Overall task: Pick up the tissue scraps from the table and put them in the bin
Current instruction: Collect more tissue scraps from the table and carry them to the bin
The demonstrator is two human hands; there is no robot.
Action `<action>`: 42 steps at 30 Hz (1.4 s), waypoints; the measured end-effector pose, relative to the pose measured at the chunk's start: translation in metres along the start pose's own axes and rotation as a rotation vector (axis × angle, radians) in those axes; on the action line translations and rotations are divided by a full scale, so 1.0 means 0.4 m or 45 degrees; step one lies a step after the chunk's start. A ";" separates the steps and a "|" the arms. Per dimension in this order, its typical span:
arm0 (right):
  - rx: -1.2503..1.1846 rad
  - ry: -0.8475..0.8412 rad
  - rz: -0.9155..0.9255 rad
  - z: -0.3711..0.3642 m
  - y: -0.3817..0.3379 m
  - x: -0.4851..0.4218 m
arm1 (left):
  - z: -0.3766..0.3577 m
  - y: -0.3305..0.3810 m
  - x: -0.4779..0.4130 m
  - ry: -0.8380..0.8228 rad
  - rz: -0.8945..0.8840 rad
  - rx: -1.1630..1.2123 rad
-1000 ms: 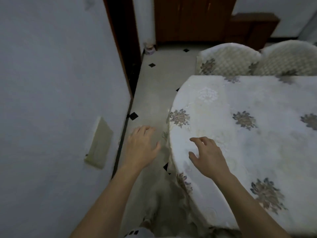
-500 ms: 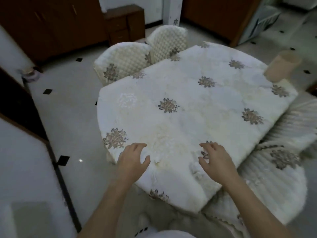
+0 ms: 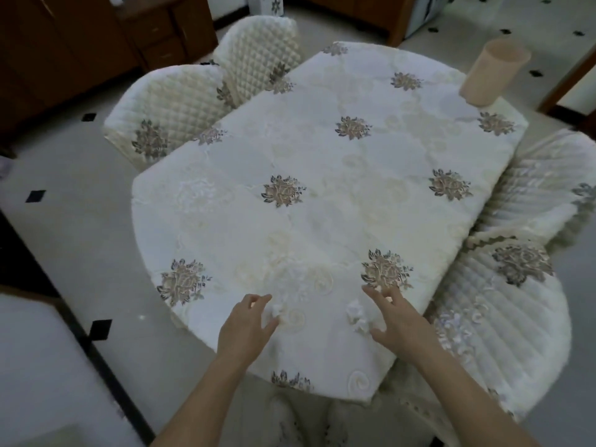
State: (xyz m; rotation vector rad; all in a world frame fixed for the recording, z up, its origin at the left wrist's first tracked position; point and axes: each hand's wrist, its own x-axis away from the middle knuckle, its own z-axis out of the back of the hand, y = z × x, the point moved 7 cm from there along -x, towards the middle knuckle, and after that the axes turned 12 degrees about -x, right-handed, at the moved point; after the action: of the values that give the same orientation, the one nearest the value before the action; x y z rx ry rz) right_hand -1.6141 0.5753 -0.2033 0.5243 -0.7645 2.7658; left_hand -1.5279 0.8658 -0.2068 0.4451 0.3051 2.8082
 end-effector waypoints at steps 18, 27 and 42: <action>0.001 0.054 0.065 -0.112 0.036 -0.039 | -0.078 0.025 -0.035 0.083 -0.108 0.068; -0.527 0.362 -0.157 -0.060 0.047 0.005 | -0.026 0.062 -0.008 0.163 -0.031 0.228; -0.665 0.797 0.206 0.367 -0.189 0.045 | 0.397 0.253 -0.017 0.616 -0.139 0.629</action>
State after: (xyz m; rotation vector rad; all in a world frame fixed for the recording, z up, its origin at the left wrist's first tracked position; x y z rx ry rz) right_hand -1.5668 0.5628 -0.0447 -0.4932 -1.3118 2.4637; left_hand -1.4935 0.7945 -0.0357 -0.1676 1.0979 2.6763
